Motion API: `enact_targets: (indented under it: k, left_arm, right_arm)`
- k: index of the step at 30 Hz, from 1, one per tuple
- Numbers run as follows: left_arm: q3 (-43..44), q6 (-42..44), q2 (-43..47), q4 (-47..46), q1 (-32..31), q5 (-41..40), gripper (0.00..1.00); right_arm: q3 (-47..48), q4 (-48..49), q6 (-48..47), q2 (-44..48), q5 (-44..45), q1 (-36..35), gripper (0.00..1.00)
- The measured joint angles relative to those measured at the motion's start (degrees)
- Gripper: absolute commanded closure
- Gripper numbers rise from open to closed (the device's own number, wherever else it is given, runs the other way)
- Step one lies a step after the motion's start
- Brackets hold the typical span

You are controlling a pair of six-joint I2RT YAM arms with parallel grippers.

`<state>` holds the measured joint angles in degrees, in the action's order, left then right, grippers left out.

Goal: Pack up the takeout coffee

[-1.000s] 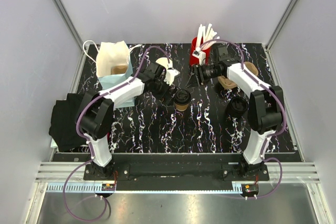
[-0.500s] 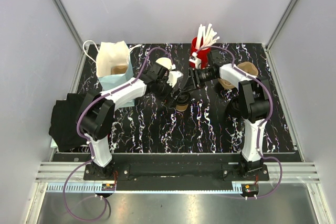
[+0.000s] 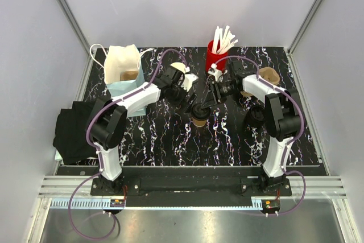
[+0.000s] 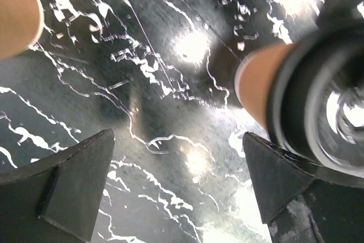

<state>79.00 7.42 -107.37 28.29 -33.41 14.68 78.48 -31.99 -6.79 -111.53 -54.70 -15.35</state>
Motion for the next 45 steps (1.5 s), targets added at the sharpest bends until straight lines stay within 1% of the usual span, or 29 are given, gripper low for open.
enact_targets:
  k: [8,13,20,27,32,37,41,45]
  left_arm:
    - [5.5,-1.5,-3.3,-0.3,-0.5,-1.1,0.01]
    - [5.7,-1.5,-3.4,-0.6,-0.6,-1.7,0.01]
    - [4.7,-1.4,-2.6,-0.9,-0.7,-3.7,0.01]
    - [2.9,-1.2,0.7,-0.9,0.0,-4.9,0.01]
    - [2.1,-0.7,3.4,-0.9,1.9,-4.9,0.01]
    - [0.2,0.4,7.0,-0.9,3.5,-4.5,0.01]
    - [-1.0,1.3,8.8,-0.7,3.5,-3.9,0.01]
    - [-2.0,2.0,10.2,-0.5,3.4,-3.6,0.01]
  right_arm:
    - [-2.8,-2.0,-1.1,3.2,1.9,0.0,0.48]
    - [-3.2,-2.3,-1.1,4.9,4.3,0.0,0.53]
    - [-5.3,-0.6,0.9,9.2,9.9,0.0,0.55]
    - [-7.5,1.8,4.8,11.4,14.7,0.0,0.55]
    - [-7.8,3.9,8.4,12.4,19.0,0.5,0.56]
    - [-8.9,7.1,13.7,12.6,22.2,2.0,0.56]
    - [-9.3,9.3,17.4,12.7,24.2,2.5,0.55]
    - [-9.3,11.1,21.0,13.1,28.3,2.6,0.55]
